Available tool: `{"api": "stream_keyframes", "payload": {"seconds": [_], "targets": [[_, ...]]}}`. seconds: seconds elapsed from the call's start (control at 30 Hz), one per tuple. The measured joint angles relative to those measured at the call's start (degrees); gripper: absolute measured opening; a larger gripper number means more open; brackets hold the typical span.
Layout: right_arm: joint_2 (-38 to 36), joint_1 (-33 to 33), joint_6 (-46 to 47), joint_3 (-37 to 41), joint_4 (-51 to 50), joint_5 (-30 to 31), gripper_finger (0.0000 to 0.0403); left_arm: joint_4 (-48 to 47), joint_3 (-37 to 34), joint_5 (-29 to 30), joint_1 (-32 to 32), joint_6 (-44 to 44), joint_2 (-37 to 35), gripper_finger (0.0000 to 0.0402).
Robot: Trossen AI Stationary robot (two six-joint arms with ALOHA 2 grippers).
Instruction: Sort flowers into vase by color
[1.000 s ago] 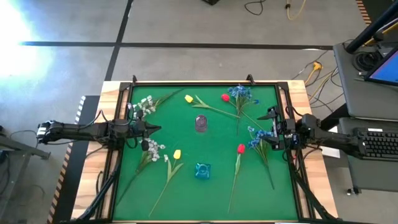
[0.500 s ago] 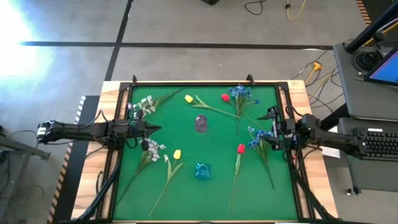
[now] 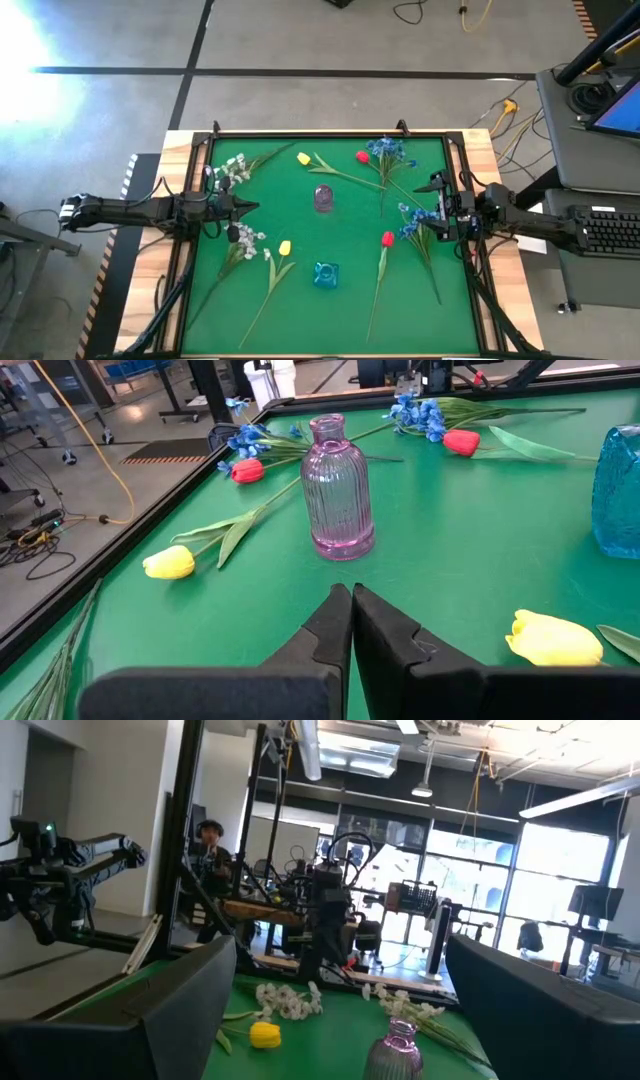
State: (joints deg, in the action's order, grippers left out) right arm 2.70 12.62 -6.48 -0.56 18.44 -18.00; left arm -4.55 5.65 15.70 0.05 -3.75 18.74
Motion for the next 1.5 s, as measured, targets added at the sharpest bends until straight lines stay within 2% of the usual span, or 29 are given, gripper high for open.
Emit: {"api": "stream_keyframes", "payload": {"seconds": [1.0, 1.1, 1.2, 1.3, 1.5], "targets": [[0.0, 0.0, 0.0, 0.0, 0.0, 0.0, 0.0354, 0.5, 0.0, 0.0, 0.0, -1.5, 0.0, 0.0], [0.0, 0.0, -1.1, 0.0, 0.2, 0.0, 0.0354, 3.2, 0.0, 0.0, 0.0, -1.0, 0.0, 0.0], [0.0, 0.0, -3.9, 0.0, 0.8, 0.0, 0.0354, 7.4, 0.0, 0.0, 0.0, 4.6, 0.0, 0.0], [0.0, 0.0, -1.7, 0.0, 0.8, 0.0, 0.0354, 12.8, 0.0, 0.0, 0.0, 9.5, 0.0, 0.0], [0.0, 0.0, 2.6, 0.0, 1.0, 0.0, 0.0354, 25.1, 0.0, 0.0, 0.0, 10.2, 0.1, 0.0]]}}
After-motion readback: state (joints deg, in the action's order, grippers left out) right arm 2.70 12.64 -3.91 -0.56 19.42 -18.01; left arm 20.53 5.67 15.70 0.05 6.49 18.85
